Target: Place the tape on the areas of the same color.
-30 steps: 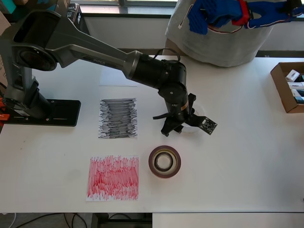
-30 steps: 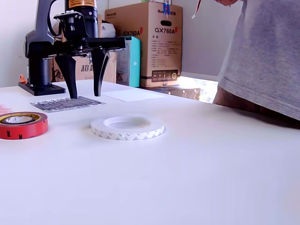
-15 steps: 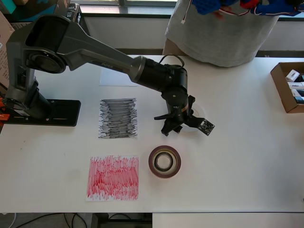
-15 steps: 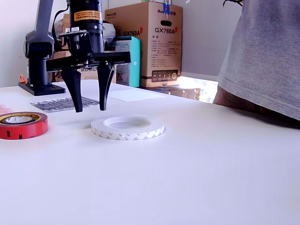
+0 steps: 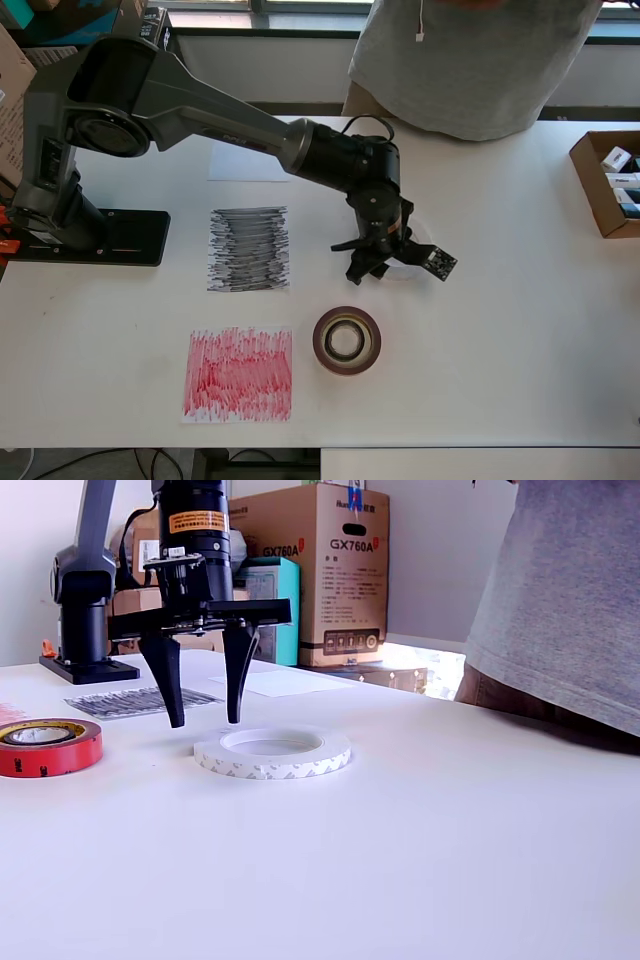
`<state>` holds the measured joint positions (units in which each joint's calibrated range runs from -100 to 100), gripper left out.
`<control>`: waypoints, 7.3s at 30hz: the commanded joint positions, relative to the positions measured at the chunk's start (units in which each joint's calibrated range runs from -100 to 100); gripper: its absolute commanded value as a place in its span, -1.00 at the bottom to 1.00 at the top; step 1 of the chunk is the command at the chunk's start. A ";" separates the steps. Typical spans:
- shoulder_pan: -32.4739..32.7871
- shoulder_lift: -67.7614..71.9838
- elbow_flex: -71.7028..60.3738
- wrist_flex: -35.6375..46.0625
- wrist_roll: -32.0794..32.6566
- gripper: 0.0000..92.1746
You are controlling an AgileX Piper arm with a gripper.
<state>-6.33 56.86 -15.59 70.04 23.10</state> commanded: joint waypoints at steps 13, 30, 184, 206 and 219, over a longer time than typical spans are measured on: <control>0.19 2.91 0.00 0.35 0.32 0.24; 0.11 2.73 0.00 0.35 -0.17 -1.00; -2.57 -62.94 49.07 -7.12 -35.21 0.38; -8.57 -35.35 11.36 3.57 -36.68 0.38; -9.04 -21.50 8.63 3.57 -35.94 0.37</control>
<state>-15.63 31.68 -7.56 73.87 -12.50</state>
